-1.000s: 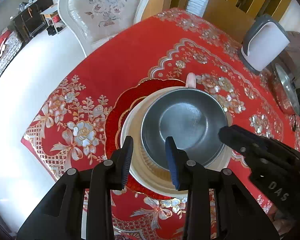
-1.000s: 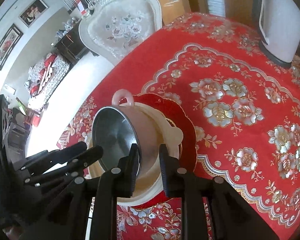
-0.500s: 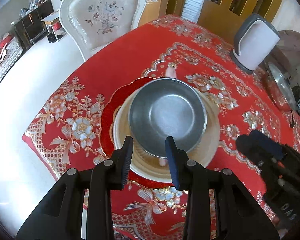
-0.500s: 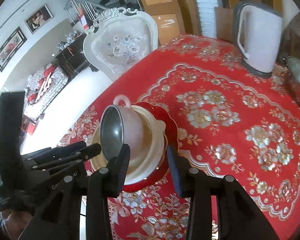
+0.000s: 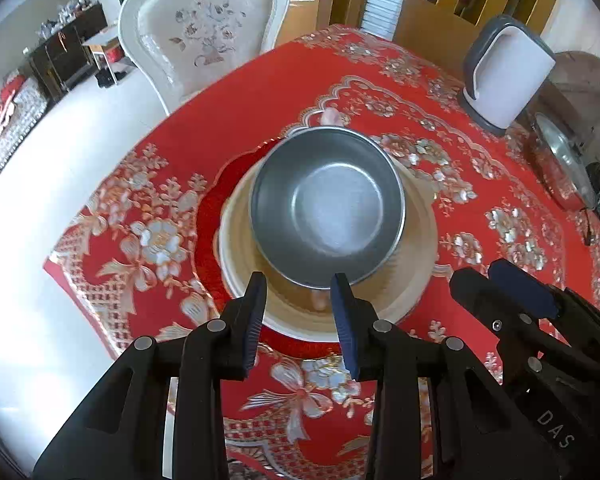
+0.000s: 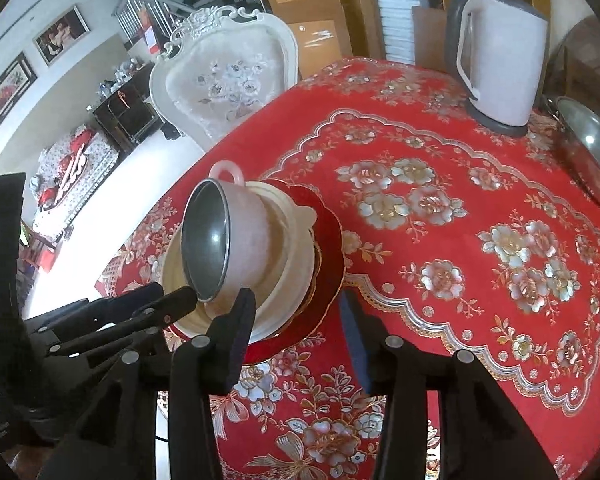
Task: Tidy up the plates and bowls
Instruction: 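Open both grippers and release the grey metal bowl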
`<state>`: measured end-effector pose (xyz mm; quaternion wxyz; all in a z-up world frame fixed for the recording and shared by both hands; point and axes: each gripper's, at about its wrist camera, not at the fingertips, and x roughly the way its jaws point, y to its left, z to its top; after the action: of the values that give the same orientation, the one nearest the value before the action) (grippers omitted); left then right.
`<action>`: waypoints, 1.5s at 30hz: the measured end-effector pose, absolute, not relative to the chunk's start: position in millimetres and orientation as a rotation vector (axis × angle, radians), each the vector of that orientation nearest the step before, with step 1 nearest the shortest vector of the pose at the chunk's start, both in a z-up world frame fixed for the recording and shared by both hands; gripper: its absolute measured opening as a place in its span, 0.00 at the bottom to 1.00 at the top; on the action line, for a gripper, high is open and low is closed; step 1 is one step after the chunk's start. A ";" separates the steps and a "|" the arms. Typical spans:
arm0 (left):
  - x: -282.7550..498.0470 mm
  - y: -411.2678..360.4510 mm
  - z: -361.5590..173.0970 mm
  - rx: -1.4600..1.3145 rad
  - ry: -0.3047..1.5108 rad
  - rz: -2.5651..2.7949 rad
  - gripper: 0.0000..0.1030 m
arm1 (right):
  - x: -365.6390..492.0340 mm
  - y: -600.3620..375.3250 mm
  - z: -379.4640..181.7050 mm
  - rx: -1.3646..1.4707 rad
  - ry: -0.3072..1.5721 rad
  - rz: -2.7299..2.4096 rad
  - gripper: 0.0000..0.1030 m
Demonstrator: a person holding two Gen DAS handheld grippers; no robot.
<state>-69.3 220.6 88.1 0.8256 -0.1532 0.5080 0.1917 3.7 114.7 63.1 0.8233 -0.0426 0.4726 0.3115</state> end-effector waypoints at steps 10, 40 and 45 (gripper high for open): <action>-75.0 223.3 99.3 -0.261 1.067 0.425 0.32 | 2.3 115.9 63.0 -0.108 1.003 0.668 0.43; -77.0 226.0 112.6 -0.205 1.064 0.415 0.32 | -9.9 123.5 67.2 -0.070 0.953 0.648 0.49; -78.0 215.0 122.0 -0.132 1.009 0.399 0.32 | -11.5 120.5 69.6 -0.063 0.942 0.647 0.49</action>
<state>-78.0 215.0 122.0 0.8544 -0.0630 0.4796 0.1898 -11.5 120.5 69.6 0.8407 -0.0300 0.4458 0.3060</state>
